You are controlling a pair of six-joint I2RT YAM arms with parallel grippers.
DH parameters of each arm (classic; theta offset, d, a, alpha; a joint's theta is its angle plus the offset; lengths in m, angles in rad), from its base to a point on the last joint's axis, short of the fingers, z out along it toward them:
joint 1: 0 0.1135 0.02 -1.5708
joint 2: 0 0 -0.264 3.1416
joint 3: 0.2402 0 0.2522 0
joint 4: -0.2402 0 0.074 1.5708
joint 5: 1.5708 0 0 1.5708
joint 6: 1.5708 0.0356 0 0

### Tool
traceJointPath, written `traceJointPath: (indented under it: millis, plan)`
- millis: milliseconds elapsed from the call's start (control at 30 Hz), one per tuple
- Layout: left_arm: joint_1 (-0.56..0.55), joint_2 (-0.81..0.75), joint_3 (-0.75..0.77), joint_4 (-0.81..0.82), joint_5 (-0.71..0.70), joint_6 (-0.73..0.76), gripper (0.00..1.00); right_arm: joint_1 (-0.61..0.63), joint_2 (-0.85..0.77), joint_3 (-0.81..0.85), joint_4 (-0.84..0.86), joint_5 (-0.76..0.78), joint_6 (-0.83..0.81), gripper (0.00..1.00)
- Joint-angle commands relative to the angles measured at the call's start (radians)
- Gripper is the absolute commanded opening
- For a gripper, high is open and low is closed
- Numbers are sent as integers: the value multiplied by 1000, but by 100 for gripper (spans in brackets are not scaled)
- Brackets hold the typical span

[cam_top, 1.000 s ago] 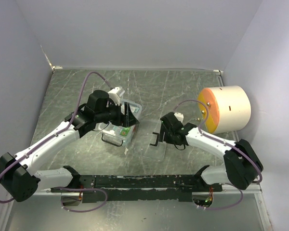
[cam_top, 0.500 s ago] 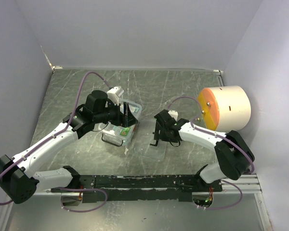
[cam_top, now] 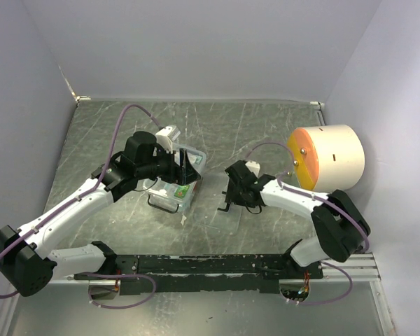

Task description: Organize the medicine kit

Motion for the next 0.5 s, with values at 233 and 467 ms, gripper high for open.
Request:
traceJointPath:
  millis: [233,467]
  plan:
    - [-39,22,21,36,-19,-9,85,-94,-176,-152,106,-14,-53,44]
    - [-80,58,37,53,-26,-26,85,-138,-253,-183,99,-31,-91,45]
